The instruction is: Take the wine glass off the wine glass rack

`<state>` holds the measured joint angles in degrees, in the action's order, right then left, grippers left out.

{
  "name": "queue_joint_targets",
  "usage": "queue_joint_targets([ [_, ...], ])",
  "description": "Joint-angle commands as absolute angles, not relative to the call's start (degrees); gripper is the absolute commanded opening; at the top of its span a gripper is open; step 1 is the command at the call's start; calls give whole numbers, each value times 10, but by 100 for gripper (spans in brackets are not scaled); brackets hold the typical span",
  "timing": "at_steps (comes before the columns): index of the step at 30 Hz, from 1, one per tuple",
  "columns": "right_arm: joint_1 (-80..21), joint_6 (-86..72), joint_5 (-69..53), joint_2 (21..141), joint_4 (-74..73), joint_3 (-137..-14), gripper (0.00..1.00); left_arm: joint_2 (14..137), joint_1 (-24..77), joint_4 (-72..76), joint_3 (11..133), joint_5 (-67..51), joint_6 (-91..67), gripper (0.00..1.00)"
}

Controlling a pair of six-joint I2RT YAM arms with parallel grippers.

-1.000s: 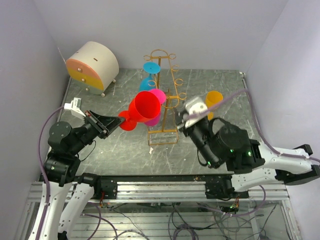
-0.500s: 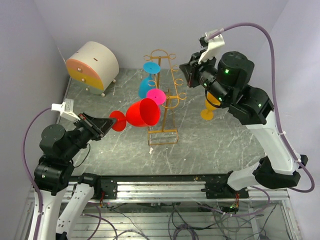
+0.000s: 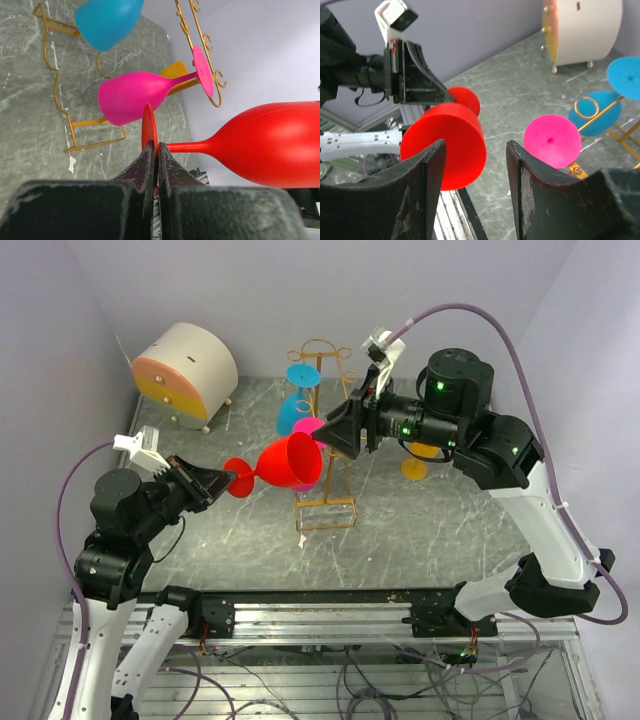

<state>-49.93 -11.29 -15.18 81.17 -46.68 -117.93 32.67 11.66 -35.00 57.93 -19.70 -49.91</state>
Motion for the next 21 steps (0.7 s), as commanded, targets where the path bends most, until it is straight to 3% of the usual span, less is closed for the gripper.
queue_joint_targets([
  [1,-498,-111,-197,813,-478,-1159,51,332,114,-319,610,-207,-489,7],
  [8,-499,-108,-200,824,-471,-1136,48,335,114,-306,618,-218,-495,7],
  [11,-498,-110,-211,827,-460,-1130,43,338,114,-304,621,-221,-495,7],
  [15,-499,-114,-229,838,-449,-1127,25,340,114,-297,620,-224,-499,7],
  [18,-498,-115,-216,848,-452,-1132,2,342,114,-298,621,-223,-497,10],
  [21,-498,-119,-151,845,-450,-1140,0,347,114,-312,625,-207,-491,24],
])
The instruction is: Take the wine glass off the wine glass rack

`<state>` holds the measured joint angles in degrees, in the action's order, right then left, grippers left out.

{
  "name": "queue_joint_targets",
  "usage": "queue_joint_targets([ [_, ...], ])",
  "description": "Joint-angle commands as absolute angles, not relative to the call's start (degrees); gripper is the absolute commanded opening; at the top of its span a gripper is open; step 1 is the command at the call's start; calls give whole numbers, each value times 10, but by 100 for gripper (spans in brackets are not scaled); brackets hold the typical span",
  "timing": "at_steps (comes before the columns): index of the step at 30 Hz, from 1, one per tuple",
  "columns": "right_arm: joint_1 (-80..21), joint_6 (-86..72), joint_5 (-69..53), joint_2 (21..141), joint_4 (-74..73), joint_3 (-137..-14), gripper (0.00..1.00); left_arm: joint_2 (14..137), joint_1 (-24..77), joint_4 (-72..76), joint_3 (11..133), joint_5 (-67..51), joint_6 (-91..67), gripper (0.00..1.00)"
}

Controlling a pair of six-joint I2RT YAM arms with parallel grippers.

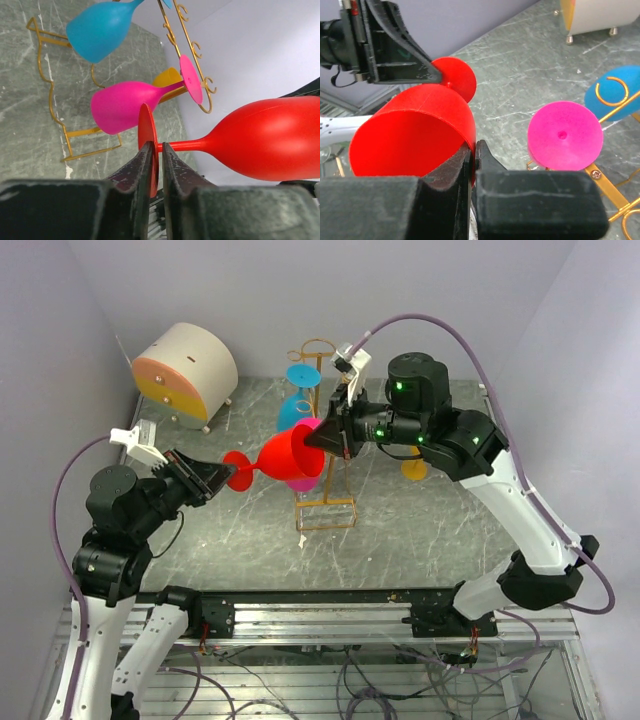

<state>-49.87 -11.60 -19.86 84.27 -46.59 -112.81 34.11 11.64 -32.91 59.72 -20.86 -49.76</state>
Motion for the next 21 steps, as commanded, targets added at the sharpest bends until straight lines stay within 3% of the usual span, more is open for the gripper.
queue_joint_targets([
  [1,-498,-119,-123,837,-439,-1138,0,350,114,-321,626,-198,-489,29],
  [5,-490,-118,23,801,-390,-1127,0,362,114,-353,630,-164,-481,38],
  [14,-405,-53,339,773,-255,-1114,0,353,114,-367,612,-114,-438,37],
  [18,-271,-45,398,803,-231,-1109,0,346,114,-381,606,-81,-412,37],
  [21,-123,-116,341,850,-286,-1116,0,345,114,-383,596,-65,-399,36],
])
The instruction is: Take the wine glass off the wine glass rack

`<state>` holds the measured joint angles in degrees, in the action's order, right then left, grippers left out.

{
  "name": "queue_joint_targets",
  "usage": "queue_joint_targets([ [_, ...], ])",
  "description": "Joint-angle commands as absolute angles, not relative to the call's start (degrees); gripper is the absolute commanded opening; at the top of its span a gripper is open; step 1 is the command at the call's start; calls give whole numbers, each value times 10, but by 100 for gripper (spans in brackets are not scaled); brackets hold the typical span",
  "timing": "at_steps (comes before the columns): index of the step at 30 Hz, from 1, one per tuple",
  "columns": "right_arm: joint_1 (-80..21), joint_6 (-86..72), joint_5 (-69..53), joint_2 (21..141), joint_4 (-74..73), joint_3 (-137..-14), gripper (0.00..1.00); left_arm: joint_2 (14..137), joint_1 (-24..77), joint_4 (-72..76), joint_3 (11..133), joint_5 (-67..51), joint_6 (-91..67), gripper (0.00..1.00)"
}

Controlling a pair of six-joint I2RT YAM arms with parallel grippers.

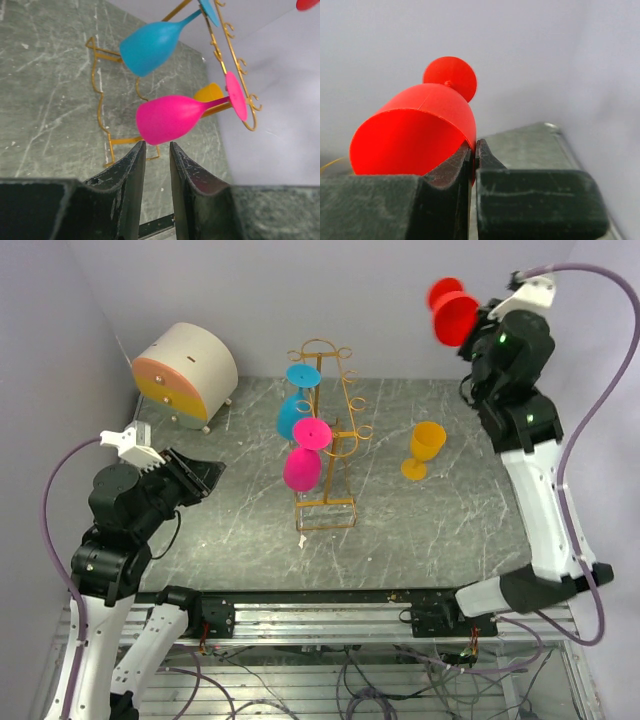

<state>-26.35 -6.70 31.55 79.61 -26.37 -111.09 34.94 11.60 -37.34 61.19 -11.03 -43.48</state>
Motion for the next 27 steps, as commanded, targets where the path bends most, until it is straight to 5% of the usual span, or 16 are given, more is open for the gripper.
queue_joint_targets([
  [1,-80,-141,297,864,-301,-1112,0,345,114,-384,592,-62,-394,36],
  [7,84,-246,154,934,-359,-1046,0,349,114,-398,578,-30,-362,35],
  [27,90,-315,152,931,-406,-852,0,364,114,-374,473,-1,-336,33],
])
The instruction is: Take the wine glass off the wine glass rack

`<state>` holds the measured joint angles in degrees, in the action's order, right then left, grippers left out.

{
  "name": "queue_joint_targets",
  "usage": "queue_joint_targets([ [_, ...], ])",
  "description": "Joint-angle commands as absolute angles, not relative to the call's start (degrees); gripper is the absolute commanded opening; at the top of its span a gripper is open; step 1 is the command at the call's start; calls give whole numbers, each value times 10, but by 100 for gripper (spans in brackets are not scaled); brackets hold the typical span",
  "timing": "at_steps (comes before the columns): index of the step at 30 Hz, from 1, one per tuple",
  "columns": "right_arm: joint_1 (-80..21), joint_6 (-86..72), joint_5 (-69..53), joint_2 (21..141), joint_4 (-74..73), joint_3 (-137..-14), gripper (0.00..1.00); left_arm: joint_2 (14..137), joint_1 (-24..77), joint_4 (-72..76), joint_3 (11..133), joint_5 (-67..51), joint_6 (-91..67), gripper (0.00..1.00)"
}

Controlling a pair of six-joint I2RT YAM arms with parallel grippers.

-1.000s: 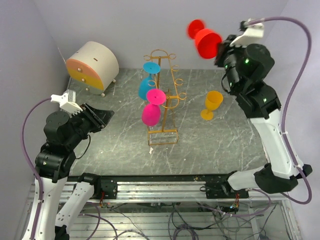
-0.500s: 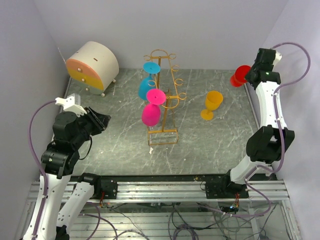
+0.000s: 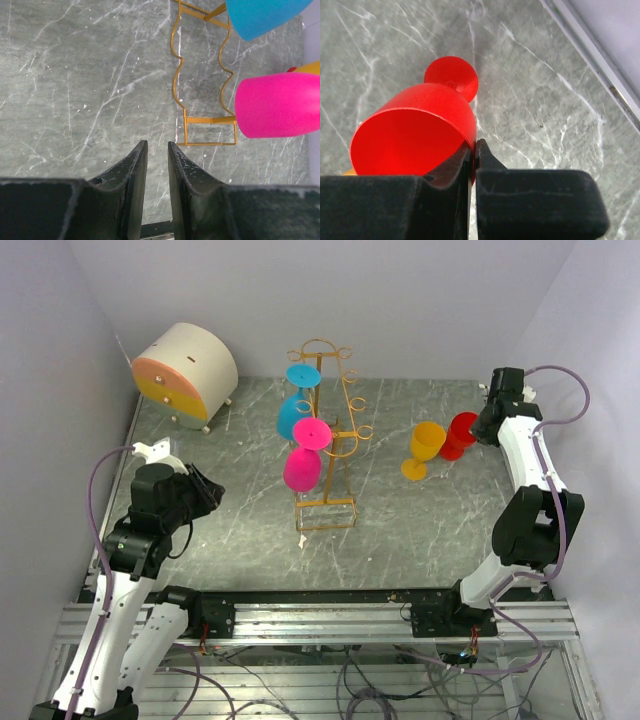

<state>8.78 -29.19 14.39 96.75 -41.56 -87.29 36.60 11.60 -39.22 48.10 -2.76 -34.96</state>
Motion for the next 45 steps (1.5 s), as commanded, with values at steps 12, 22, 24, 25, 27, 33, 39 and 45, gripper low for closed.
queue_joint_targets([
  [12,90,-320,132,919,-403,-796,0,369,114,-369,469,-3,-334,33],
  [22,90,-310,127,905,-388,-783,15,368,114,-368,469,-2,-335,33],
  [24,90,-308,126,903,-393,-792,23,369,114,-369,468,-3,-335,33],
  [25,90,-308,126,900,-394,-796,26,370,114,-369,469,-3,-335,33],
  [27,90,-309,126,891,-396,-802,31,372,114,-370,469,-4,-335,33],
  [33,89,-318,118,850,-400,-819,36,370,114,-368,468,-4,-335,34],
  [39,89,-318,52,769,-377,-815,37,370,114,-360,467,-10,-335,34],
  [45,87,-314,-228,658,-237,-727,38,401,114,-270,474,-111,-426,37],
])
